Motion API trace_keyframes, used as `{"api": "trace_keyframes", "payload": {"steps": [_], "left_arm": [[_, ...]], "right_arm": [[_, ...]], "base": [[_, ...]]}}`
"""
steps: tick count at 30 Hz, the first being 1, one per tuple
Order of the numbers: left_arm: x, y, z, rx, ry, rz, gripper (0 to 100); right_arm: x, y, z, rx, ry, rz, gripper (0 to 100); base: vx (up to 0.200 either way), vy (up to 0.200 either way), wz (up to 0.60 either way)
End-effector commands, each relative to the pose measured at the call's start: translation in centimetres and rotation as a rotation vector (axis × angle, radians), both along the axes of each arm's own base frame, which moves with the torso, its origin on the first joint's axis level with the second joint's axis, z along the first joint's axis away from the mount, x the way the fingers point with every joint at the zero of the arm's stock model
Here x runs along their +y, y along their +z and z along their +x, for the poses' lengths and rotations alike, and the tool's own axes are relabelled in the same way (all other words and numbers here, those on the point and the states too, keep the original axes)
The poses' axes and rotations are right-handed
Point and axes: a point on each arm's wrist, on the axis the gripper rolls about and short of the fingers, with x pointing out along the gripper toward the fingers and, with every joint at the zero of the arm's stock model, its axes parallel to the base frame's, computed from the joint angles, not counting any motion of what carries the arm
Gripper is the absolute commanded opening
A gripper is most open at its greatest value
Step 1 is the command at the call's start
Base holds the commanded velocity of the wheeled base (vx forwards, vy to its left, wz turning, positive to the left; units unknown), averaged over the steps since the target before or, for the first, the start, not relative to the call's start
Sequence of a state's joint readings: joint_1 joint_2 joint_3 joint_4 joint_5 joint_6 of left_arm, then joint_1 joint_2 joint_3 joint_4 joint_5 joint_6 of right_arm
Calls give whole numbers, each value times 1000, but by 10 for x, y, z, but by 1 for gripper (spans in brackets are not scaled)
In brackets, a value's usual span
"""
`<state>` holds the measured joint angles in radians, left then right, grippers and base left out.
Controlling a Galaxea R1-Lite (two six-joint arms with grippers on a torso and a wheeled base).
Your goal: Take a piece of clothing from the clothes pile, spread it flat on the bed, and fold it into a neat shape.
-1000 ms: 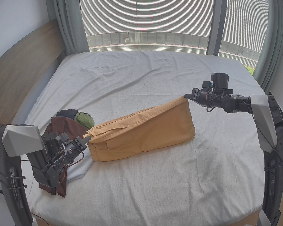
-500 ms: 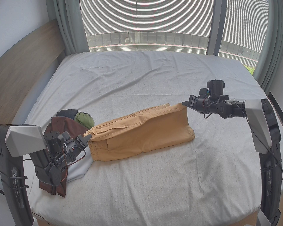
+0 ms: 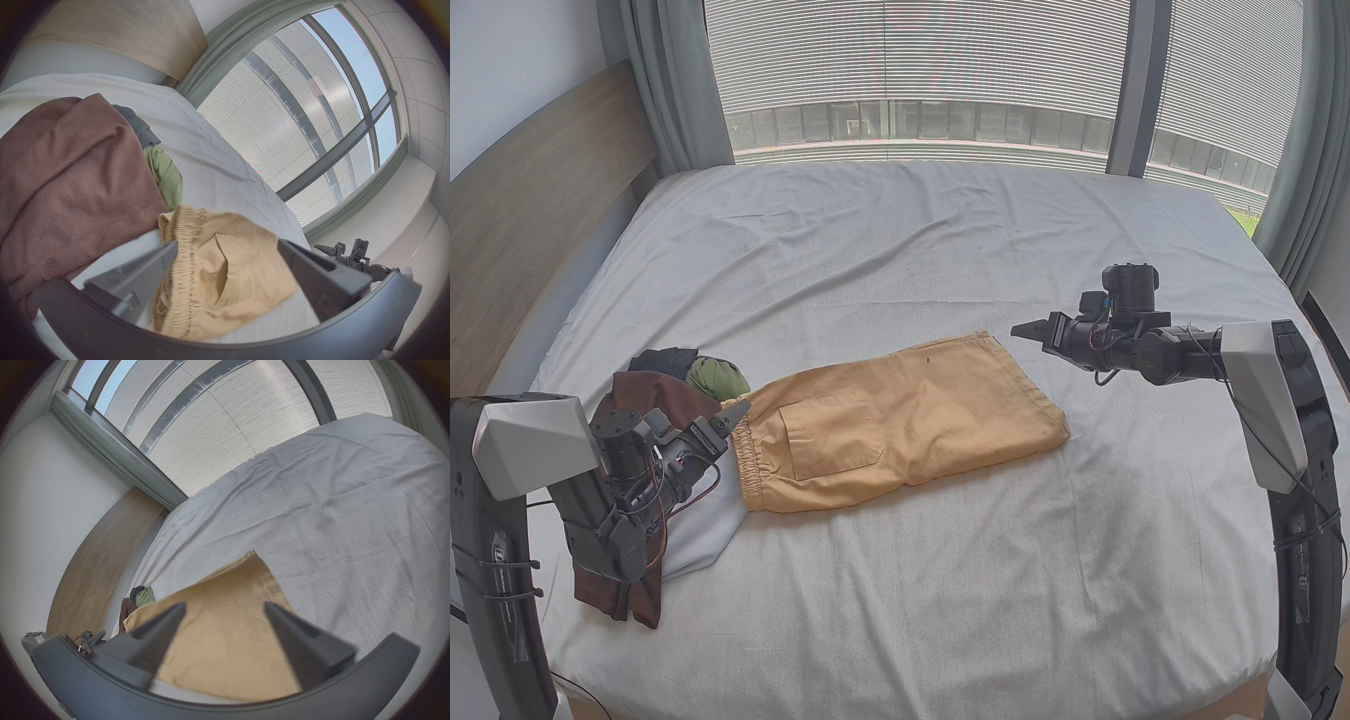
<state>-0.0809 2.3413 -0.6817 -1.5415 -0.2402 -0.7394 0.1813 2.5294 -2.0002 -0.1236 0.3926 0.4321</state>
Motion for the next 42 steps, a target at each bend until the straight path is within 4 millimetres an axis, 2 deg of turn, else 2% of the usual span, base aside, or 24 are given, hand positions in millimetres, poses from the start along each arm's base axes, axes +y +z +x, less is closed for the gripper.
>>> {"api": "trace_keyframes", "payload": {"steps": [1,3,7,9,11,12,16,17,25,30,33,42], "left_arm": [[4,2,2,-11,39,2,100],[5,5,0,-17,58,4,100],[2,24,-11,-44,50,-8,100],[-1,35,-22,-47,28,-23,100],[-3,37,-23,-48,21,-24,100],[-12,42,-33,-49,-32,-21,100],[-17,48,-43,-51,-85,-14,100],[-17,48,-47,-52,-102,8,100],[-16,44,-53,-52,-127,78,100],[-14,42,-54,-44,-120,82,100],[-14,41,-54,-42,-122,82,100],[-21,22,-54,-3,-153,146,100]], "right_arm": [[0,2,-1,7,-13,17,100],[-1,13,-3,2,-25,35,100],[-5,67,-22,-92,-18,57,100],[-7,72,-41,-66,-8,55,100],[-7,72,-43,-64,-7,55,100],[-11,69,-67,-53,24,67,100],[-16,48,-89,-55,45,79,100],[-17,31,-97,-52,45,81,100],[-24,-26,-111,-104,24,153,100],[-20,-40,-115,-67,29,162,100],[-20,-39,-115,-67,29,162,100],[-15,-46,-122,-36,42,158,100]], "base": [[0,0,0],[0,0,0],[0,0,0],[0,0,0],[0,0,0],[0,0,0],[0,0,0],[0,0,0],[0,0,0],[0,0,0],[0,0,0],[0,0,0]]}}
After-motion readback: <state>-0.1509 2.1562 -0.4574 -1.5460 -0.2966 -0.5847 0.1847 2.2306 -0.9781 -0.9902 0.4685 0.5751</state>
